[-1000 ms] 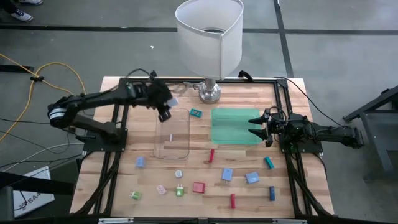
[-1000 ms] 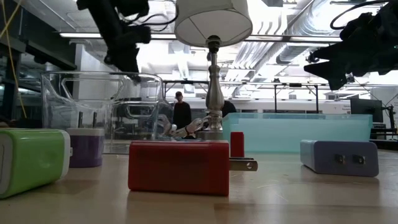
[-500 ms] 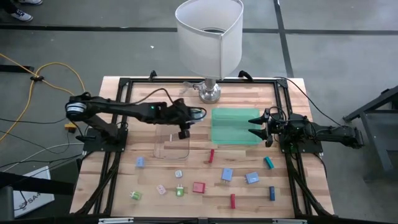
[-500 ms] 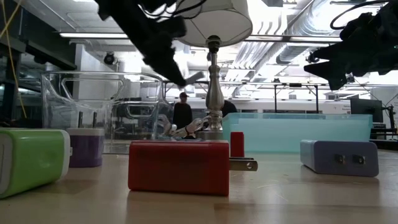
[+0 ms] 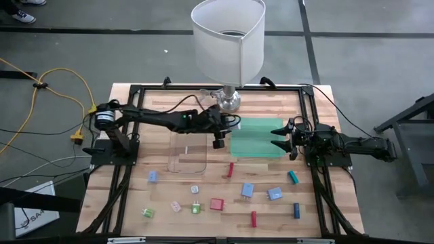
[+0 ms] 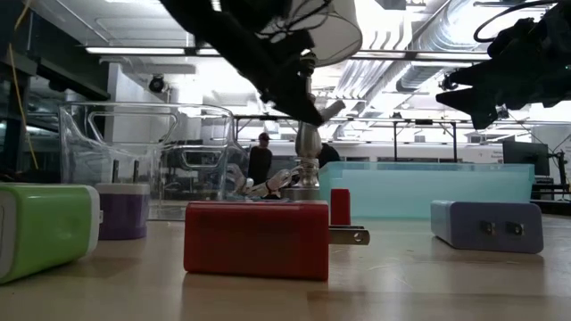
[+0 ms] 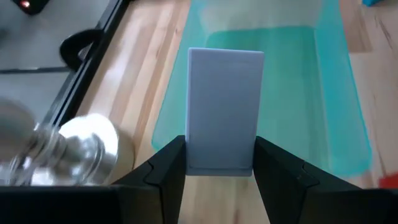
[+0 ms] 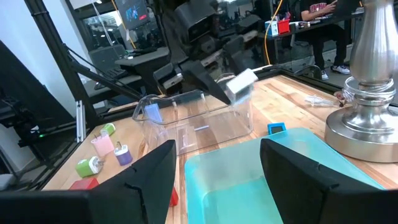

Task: Pick & Place Office items
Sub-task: Put the white timer into the green bin

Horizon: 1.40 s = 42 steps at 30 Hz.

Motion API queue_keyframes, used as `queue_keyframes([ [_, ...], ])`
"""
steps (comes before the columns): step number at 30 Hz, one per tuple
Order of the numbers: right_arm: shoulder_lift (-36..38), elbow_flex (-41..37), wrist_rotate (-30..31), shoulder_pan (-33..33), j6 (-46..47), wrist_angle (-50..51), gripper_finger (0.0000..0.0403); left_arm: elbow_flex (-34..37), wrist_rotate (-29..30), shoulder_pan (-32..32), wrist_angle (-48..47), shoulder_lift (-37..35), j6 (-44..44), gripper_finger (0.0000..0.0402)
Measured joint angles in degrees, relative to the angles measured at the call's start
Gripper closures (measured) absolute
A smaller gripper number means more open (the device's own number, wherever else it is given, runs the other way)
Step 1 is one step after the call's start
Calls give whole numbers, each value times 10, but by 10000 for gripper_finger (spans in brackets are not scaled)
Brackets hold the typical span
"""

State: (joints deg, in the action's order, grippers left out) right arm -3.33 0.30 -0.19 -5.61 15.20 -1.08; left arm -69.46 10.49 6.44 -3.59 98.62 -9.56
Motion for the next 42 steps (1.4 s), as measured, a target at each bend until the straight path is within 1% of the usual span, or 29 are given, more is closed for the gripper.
queue_keyframes([
  [7,0,0,0,0,0,0,182,-72,-57,14,-1,75,-21,242],
  [18,0,0,0,0,0,-2,182,-158,-97,15,-31,166,-21,241],
  [35,0,0,0,0,0,-3,182,-162,-105,16,-75,189,-4,241],
  [42,0,0,0,0,0,-4,182,-163,-106,16,-74,194,2,241],
])
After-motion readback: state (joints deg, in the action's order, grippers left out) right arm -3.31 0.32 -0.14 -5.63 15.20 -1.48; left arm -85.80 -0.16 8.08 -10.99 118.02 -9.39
